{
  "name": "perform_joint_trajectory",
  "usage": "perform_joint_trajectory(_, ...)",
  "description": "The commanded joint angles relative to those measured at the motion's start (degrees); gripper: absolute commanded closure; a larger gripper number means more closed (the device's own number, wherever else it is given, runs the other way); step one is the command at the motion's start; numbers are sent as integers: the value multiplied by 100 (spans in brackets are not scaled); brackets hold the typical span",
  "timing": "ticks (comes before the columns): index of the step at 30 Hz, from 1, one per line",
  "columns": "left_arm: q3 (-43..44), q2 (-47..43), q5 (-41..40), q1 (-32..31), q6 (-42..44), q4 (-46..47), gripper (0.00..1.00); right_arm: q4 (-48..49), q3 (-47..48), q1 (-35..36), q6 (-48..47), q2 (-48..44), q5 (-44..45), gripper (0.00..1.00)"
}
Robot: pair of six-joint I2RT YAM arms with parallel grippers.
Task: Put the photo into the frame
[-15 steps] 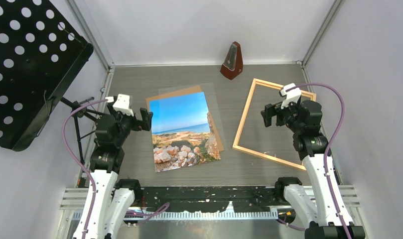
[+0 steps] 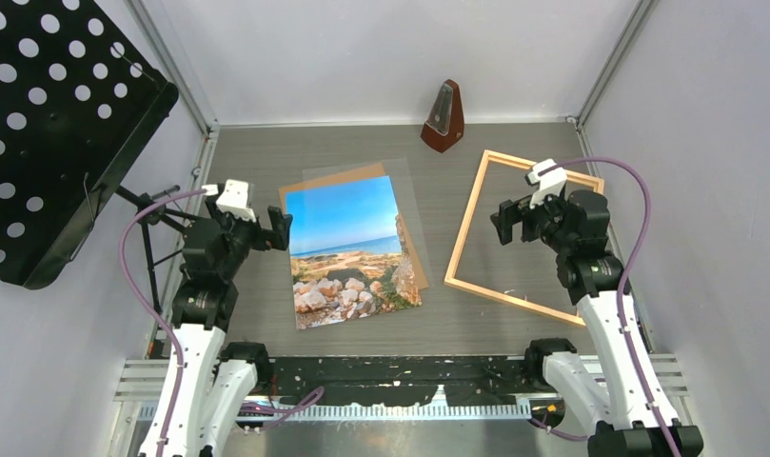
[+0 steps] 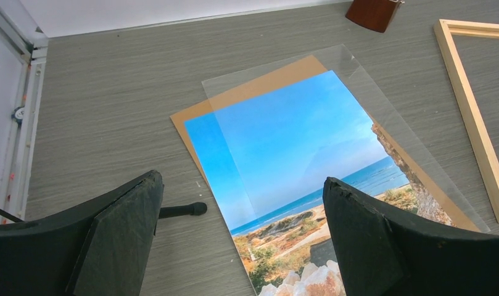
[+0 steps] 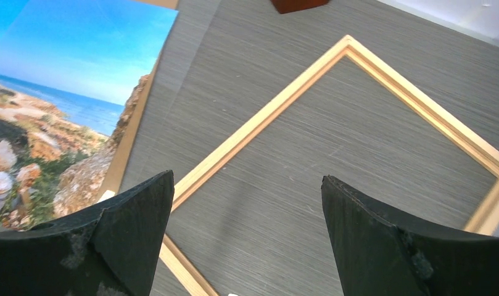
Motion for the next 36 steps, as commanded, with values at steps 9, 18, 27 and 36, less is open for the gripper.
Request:
perform_joint_trajectory(9, 238, 1054, 349, 14, -329, -308, 1, 1033, 442, 1504, 424, 1446, 71, 5)
perform_joint_trajectory(18, 633, 2407, 364, -292, -563, -839, 1, 1844, 994, 1998, 1192, 3404, -21, 5)
perform_joint_trajectory(27, 1303, 3998, 266, -664, -772, -897, 1, 2025, 1629, 2041, 1734, 4852, -267, 4)
perform_joint_trajectory(36, 1696, 5166, 315, -800, -1137, -829, 3, 2285, 1973, 2039, 1989, 5601, -282, 4)
